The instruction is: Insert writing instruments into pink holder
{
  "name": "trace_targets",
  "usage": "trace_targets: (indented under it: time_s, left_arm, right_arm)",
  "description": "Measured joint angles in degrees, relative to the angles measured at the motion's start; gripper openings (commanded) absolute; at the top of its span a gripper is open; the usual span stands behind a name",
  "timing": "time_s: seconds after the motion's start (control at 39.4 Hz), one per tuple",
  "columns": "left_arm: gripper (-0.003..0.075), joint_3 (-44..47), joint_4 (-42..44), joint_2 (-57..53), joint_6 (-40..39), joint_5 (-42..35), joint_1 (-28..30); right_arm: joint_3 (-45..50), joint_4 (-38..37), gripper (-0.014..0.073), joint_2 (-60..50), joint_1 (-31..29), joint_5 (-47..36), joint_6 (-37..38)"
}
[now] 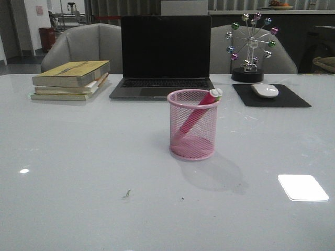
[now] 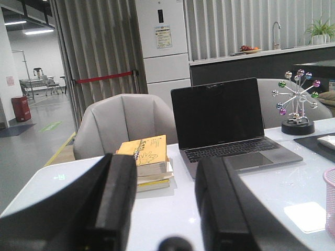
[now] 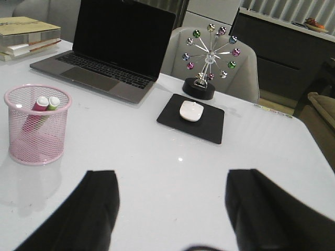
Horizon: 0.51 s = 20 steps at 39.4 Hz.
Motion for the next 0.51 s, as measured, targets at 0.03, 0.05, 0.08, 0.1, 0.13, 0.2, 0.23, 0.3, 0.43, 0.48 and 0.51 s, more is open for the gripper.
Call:
trace_targets:
  time_s: [0.03,0.05,0.08,0.1,0.13,0.2,0.23,0.3,0.43,0.48,0.51]
  left_arm:
    - [0.0353,0.0,0.0,0.0,0.0,0.0,0.1]
    - [0.0353,0.0,0.0,0.0,0.0,0.0,0.3]
    - [0.0353,0.0,0.0,0.0,0.0,0.0,0.6]
    - [0.0353,0.0,0.0,0.0,0.0,0.0,0.8]
    - [0.0353,0.0,0.0,0.0,0.0,0.1,1.0]
    - [0.0353,0.0,0.0,0.0,0.0,0.1,1.3]
    - [0.0353,0.0,0.0,0.0,0.0,0.1,1.3]
    - [0.0353,0.0,0.0,0.0,0.0,-0.1,1.3]
    - [0.0353,0.0,0.0,0.0,0.0,-0.1,1.3]
    - [0.0353,0.0,0.0,0.0,0.0,0.3,1.3]
    - [0.0352,0.0,0.0,0.0,0.0,0.4,1.3]
  right_arm:
    - [0.0,0.0,0.0542,0.0,0.0,0.0,0.0]
    - [0.0,0.0,0.0542,0.0,0.0,0.3,0.0]
    - [-0.1,-0.1,0.0542,0.0,0.0,0.2,0.0]
    - [-0.1,-0.2,0.0542,0.0,0.0,0.3,0.0]
    - [-0.1,-0.5,0.0542,0.0,0.0,0.3,0.0]
    - [-0.1,-0.6,0.0542,0.0,0.0,0.3,0.0]
    - [-0.1,-0.6,0.0542,0.0,0.0,0.1,0.0]
    - [-0.1,-0.6,0.0542,0.0,0.0,-0.2,0.0]
    - [-0.1,-0.8,0.0542,0.0,0.0,-0.4,0.0]
    - [-0.1,-0.8,0.0542,0.0,0.0,-0.4,0.0]
    - [-0.1,-0.8,0.0542,0.0,0.0,-0.4,0.0]
